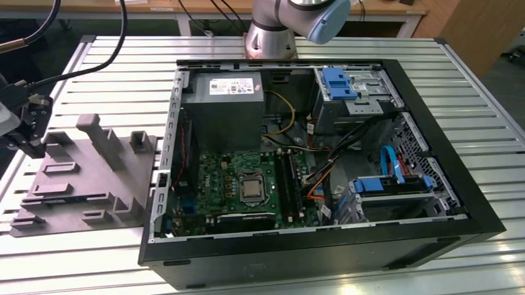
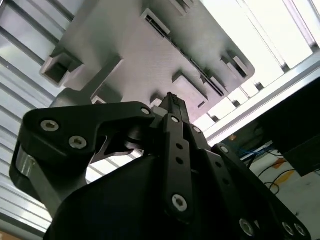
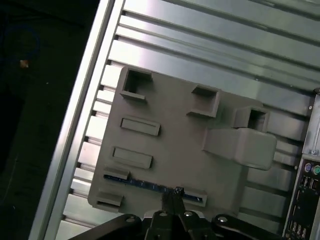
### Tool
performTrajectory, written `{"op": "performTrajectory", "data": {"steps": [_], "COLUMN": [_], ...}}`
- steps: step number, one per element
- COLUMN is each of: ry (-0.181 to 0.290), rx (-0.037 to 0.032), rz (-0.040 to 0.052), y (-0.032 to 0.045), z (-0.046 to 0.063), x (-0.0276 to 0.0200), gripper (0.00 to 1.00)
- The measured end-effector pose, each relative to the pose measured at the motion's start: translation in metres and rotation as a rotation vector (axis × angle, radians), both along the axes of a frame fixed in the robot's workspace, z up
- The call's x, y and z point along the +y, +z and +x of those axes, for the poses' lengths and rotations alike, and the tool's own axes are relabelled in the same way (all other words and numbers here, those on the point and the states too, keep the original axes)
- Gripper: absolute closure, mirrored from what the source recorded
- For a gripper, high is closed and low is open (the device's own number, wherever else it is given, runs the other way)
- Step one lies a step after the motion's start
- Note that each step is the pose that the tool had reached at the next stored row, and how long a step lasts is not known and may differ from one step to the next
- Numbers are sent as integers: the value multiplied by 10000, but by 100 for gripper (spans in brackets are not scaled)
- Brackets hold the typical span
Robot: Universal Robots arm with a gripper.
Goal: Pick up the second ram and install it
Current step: 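Pick up the second ram and move it above second insertion slot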
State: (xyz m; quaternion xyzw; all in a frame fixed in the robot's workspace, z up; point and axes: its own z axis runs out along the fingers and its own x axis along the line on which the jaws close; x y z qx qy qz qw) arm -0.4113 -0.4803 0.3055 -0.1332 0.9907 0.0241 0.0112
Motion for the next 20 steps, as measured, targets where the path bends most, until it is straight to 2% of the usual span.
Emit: {"op": "performTrajectory", "data": {"steps": [20], "ry": [3578], "rx": [0], "rz": [-5], "y": [-38], "z": [0], "x": [0], "gripper": [90]}}
